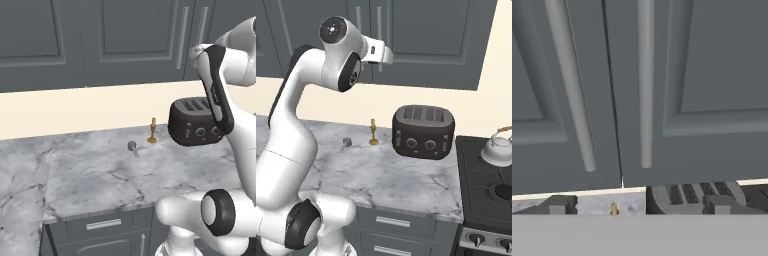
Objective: Pick the pan from the cabinet and place it on the stove. Then turn on the stove burner for the pan.
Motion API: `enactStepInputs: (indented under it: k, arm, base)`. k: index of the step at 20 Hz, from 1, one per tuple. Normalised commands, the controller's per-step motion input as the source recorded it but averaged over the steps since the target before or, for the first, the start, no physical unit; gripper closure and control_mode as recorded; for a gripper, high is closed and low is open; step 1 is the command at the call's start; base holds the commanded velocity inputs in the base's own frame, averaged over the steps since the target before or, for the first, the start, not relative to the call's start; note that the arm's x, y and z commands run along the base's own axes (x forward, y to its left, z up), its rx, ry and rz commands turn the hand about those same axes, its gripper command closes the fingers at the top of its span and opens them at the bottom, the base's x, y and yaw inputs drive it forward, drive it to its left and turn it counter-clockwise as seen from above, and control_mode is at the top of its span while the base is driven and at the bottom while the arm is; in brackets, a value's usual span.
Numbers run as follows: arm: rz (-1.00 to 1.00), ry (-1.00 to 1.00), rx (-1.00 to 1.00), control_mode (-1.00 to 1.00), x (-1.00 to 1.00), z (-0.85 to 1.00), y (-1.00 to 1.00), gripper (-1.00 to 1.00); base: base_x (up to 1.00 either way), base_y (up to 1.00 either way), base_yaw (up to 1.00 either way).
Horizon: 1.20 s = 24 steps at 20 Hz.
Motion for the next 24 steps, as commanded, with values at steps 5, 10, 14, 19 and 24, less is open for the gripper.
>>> enactStepInputs:
  k: [5,10,14,19,24]
  arm:
    - [0.00,-0.05,0.00,-1.00,0.54,0.19,-0.01,-1.00]
    - [0.00,-0.02,0.00,-1.00,0.47,0.18,0.00,-1.00]
    - [0.00,-0.02,0.00,-1.00,0.39,0.14,0.00,-1.00]
    - [0.00,-0.01,0.00,-1.00,0.16,0.10,-0.02,-1.00]
    - [0.00,-0.01,0.00,-1.00,0.06,0.07,-0.08,-1.00]
  base:
    - [0.00,0.00,0.00]
    - [0.00,0.00,0.00]
    - [0.00,0.00,0.00]
    - [0.00,0.00,0.00]
    - [0.00,0.00,0.00]
